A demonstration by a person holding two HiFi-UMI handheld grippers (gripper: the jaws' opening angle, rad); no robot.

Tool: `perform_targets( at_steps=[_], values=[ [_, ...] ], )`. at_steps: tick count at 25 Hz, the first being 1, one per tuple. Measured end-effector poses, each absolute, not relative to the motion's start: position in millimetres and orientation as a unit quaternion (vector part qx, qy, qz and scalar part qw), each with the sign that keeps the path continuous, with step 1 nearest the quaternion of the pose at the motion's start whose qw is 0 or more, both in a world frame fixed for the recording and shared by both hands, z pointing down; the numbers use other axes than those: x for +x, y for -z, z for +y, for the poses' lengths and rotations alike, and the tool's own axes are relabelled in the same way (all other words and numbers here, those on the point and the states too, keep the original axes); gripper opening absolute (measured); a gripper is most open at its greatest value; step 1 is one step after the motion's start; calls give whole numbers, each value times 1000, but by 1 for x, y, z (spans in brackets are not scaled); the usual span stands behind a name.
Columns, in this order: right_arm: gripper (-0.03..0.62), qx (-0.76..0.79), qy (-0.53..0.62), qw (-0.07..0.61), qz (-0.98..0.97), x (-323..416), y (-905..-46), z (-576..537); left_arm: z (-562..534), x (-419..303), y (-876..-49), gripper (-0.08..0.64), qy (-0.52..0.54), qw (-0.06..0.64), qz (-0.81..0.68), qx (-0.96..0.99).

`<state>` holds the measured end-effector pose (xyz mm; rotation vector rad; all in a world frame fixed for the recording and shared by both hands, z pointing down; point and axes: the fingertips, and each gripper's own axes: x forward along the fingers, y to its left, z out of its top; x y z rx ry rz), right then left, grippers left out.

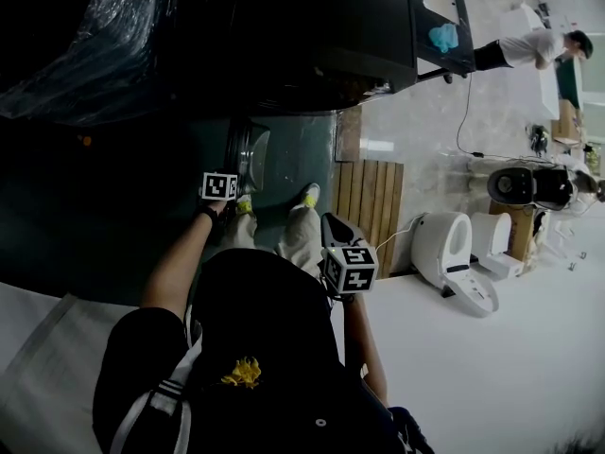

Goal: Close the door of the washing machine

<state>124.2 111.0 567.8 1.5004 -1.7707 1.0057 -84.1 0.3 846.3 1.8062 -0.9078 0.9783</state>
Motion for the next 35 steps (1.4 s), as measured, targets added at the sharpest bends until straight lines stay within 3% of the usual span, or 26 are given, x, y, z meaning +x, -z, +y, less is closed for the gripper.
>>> perform_targets(
  at_steps=[4,15,26,35],
  values=[
    [26,571,-381,297,-664,130,-568,114,7,-68,-848,204,-410,422,-345,732],
    [26,574,-389,296,-657,142,-576,123,8,-19,-852,202,-377,519,-350,683],
    [26,579,-388,308,-648,151,-574,131,5,34,-849,179,-391,540,-285,689],
    [26,580,-406,311,-635,169,-586,137,-11,80,-854,212,-360,588,-284,667]
  ],
)
